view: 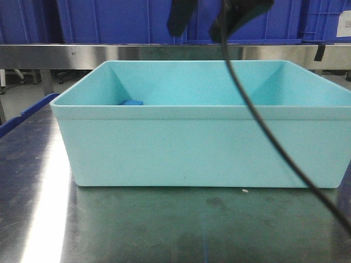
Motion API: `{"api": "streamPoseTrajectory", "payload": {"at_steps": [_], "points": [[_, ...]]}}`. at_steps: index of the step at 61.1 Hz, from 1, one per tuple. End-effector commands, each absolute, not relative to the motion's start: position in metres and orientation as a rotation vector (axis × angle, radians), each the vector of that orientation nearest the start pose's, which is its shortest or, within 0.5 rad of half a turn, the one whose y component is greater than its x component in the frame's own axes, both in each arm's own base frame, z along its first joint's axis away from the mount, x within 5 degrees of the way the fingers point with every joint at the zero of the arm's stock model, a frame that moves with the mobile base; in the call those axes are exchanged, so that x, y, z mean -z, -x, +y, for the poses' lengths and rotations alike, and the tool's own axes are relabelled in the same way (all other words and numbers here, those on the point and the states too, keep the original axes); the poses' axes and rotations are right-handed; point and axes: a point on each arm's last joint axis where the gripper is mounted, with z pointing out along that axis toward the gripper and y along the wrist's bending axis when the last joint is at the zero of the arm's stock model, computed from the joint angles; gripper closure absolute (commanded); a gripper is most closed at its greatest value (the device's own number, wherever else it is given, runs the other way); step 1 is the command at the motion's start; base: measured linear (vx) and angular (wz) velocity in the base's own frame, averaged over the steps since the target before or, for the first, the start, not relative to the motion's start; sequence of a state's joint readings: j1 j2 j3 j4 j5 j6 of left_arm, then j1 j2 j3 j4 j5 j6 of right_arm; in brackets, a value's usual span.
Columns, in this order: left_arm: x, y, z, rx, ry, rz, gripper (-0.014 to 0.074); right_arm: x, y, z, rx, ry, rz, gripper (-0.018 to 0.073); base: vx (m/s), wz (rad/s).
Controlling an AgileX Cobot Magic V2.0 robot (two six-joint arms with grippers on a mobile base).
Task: Pick red cube and place on left shelf
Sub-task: 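Lower the open right gripper into the teal bin over the red cube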
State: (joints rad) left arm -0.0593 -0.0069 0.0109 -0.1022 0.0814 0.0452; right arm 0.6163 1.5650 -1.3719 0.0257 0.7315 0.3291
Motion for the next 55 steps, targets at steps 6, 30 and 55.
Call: {"api": "streamPoseTrajectory", "payload": {"at_steps": [6, 30, 55], "points": [[-0.203, -0.056, -0.003, 0.101, 0.005, 1.492, 0.0495, -0.334, -0.301, 0.198, -0.451, 0.219, 2.439, 0.0071, 0.0, 0.0], [-0.203, -0.056, -0.003, 0.101, 0.005, 1.492, 0.0495, -0.315, -0.326, 0.181, -0.432, 0.048, 2.48, -0.0027, 0.0, 0.0], [-0.203, -0.056, -0.003, 0.101, 0.005, 1.492, 0.0495, -0.267, -0.347, 0.193, -0.393, 0.032, 2.565, -0.0032, 0.0, 0.0]]}}
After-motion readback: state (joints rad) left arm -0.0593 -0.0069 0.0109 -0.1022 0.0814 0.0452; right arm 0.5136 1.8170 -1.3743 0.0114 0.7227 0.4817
